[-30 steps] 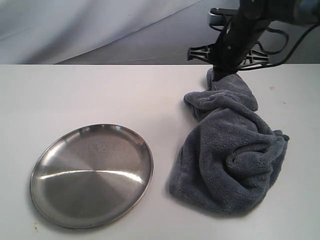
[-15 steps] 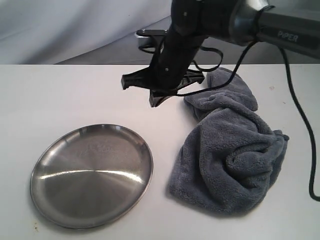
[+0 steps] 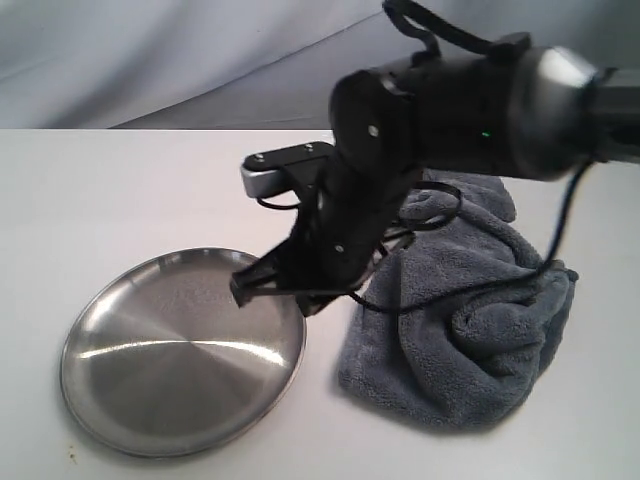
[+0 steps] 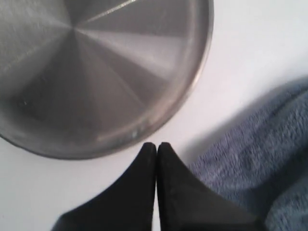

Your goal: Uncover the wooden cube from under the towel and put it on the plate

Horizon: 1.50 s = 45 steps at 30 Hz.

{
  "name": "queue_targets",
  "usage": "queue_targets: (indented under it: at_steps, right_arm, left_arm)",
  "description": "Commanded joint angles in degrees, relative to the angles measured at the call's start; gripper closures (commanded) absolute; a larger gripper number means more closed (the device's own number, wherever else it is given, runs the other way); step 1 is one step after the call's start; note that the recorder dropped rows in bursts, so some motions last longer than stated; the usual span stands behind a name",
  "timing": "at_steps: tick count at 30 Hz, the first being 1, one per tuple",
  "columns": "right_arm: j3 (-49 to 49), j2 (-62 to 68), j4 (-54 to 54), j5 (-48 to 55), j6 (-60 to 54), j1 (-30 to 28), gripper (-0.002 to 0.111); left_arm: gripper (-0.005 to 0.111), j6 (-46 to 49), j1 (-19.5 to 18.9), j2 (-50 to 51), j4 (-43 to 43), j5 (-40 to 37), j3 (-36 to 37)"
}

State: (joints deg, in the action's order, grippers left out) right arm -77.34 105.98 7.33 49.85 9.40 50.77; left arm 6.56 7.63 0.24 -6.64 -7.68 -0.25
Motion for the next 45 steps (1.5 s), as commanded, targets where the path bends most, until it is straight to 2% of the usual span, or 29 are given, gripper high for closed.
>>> queue_targets:
  at_steps: [1, 8, 15, 19, 24, 29, 36, 40, 45]
  right_arm:
    - [12.0, -8.9, -1.1, -5.1, -0.1, 0.0, 0.108]
    - [25.6, -21.1, -6.2, -5.8, 6.0, -0.3, 0.108]
    - [30.9, -28.3, -25.7, 2.1, 22.9, -0.3, 0.108]
    - [30.9, -28.7, -35.2, 6.4, 28.0, -1.3, 0.108]
    - [30.9, -28.7, -38.7, 4.0, 28.3, -9.3, 0.108]
    - [30.9, -28.6, -42.1, -3.6, 30.9, -17.8, 0.108]
    - [25.7, -22.6, -45.4, -11.8, 36.5, -25.4, 0.108]
    - [18.6, -15.4, -45.0, -11.7, 36.4, -25.8, 0.108]
    - [9.1, -6.4, -38.5, -11.7, 34.3, -25.8, 0.108]
  left_arm:
    - [0.107, -0.1, 0.3, -0.2, -0.1, 0.2, 0.3]
    - [0.107, -0.1, 0.3, -0.2, -0.1, 0.2, 0.3]
    - [0.107, -0.1, 0.3, -0.2, -0.1, 0.2, 0.3]
    - [0.107, -0.1, 0.3, -0.2, -0.1, 0.2, 0.3]
    - [0.107, -0.1, 0.3, -0.2, -0.1, 0.2, 0.3]
    - [0.107, -0.1, 0.3, -0.2, -0.1, 0.2, 0.3]
    - [0.107, -0.1, 0.3, -0.2, -0.1, 0.2, 0.3]
    - [0.107, -0.1, 0.3, -0.2, -0.1, 0.2, 0.3]
    - [0.107, -0.1, 0.3, -0.2, -0.1, 0.2, 0.3]
